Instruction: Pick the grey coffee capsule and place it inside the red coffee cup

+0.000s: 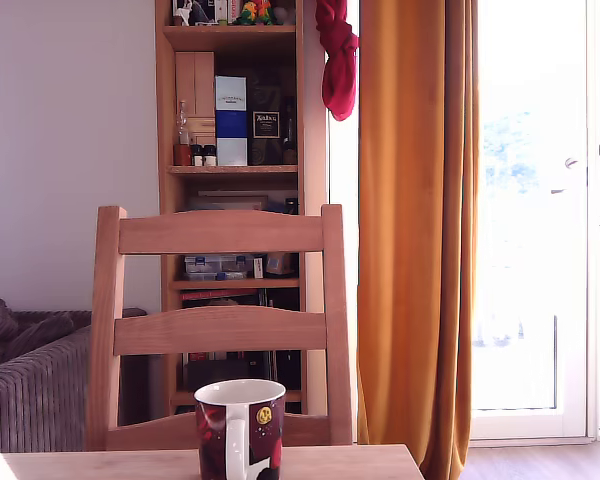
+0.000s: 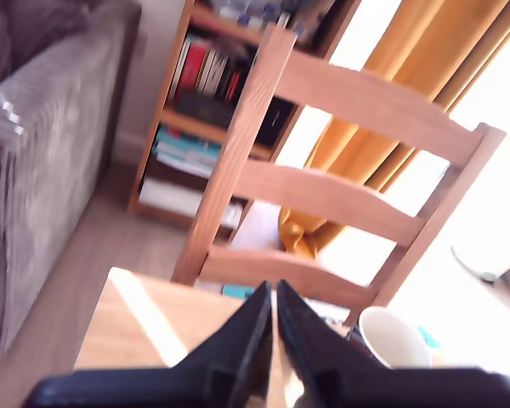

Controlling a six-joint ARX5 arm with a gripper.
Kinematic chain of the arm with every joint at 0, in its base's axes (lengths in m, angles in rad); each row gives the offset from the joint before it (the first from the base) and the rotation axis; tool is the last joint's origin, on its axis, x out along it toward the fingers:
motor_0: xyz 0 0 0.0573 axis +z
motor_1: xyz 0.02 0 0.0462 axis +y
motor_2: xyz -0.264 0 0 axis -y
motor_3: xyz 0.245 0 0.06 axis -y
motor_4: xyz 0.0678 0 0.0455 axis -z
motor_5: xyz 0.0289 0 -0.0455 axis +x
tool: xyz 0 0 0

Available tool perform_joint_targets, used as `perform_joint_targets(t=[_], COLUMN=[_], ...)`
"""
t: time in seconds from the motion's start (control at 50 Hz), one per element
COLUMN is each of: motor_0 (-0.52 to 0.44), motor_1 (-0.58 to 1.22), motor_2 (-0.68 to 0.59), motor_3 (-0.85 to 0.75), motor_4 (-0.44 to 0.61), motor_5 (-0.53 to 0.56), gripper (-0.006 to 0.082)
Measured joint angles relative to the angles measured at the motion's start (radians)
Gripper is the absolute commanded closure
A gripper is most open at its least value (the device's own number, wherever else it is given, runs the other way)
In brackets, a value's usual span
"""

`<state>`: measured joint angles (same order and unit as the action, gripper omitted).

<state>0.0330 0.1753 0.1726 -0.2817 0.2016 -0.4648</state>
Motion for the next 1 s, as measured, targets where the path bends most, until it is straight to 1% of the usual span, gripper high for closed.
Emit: perform_joint_targets(t=[0.2,0.3,0.34,0.36,0.4,0.44,0.5,0.54,0.58,0.6,0.64,0.82,1.0], motor_0=[-0.006,-0.013,-0.013,-0.013,-0.013,-0.013,-0.016,-0.02,-0.024,-0.027,-0.032,-0.056,-0.084], motor_1=[0.24,0.318,0.348,0.363,0.396,0.436,0.497,0.538,0.583,0.602,0.655,0.866,1.036], motor_2=[0.074,0.101,0.116,0.124,0.144,0.17,0.204,0.22,0.233,0.238,0.246,0.301,0.399], motor_3=[-0.029,-0.028,-0.029,-0.029,-0.033,-0.04,-0.056,-0.065,-0.08,-0.087,-0.103,-0.169,-0.185], motor_4=[0.003,0.019,0.035,0.04,0.059,0.082,0.112,0.124,0.138,0.144,0.155,0.155,0.053], motor_5=[0.008,0.008,0.009,0.009,0.01,0.011,0.012,0.012,0.013,0.016,0.027,0.06,0.109], gripper=[0.0785,0.0783,0.0768,0.0745,0.0668,0.0544,0.0312,0.0178,0.0076,0.0049,0.0032,0.0031,0.0023])
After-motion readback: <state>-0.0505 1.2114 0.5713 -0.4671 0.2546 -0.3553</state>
